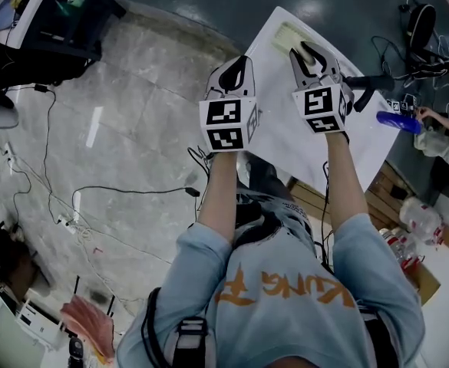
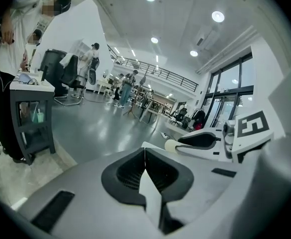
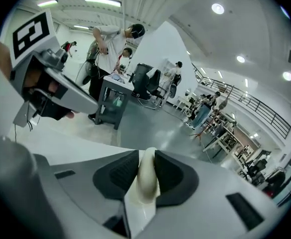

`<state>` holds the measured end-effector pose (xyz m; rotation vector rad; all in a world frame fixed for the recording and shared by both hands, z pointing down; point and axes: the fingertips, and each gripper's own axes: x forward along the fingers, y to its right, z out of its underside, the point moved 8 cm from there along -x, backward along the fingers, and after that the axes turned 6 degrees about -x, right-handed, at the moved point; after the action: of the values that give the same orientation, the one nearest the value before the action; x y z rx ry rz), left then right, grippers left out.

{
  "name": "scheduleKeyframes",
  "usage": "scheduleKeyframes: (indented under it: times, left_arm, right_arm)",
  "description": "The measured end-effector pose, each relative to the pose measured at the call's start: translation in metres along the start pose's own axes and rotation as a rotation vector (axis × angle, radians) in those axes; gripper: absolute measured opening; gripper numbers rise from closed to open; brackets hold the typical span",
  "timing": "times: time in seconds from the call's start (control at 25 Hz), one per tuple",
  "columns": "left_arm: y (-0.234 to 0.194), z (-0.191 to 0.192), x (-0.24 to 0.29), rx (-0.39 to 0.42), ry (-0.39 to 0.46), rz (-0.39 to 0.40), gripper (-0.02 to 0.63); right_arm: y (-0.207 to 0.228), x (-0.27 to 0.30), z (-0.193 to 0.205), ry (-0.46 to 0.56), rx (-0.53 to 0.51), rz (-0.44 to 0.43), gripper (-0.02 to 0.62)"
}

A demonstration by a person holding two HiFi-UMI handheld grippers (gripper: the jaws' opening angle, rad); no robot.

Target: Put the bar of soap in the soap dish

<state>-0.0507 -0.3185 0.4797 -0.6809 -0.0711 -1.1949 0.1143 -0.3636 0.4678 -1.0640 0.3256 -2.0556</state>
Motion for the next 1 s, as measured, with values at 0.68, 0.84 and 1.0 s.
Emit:
scheduleKeyframes:
  times: [0.68,0.84,1.0]
  left_arm:
    - [-0.018,-0.003,0.009,-0.008,-0.026,-0.008,0.021]
    - [-0.023,-0.002,0.009,-0.008,-0.028,-0.008,0.021]
    - [-0.019,0.0,0.01,-0.009,-0.03,0.003,0.021]
  right_arm:
    - [-0.006,0.053,0.022,-0.074,-0.141,-0.103,0.115]
    - [-0.006,0.059,0.024,-0.067,-0.112,-0.113,0.116]
    - [-0.003,0.062,0.032,-0.093,-0.094,-0.123,0.126]
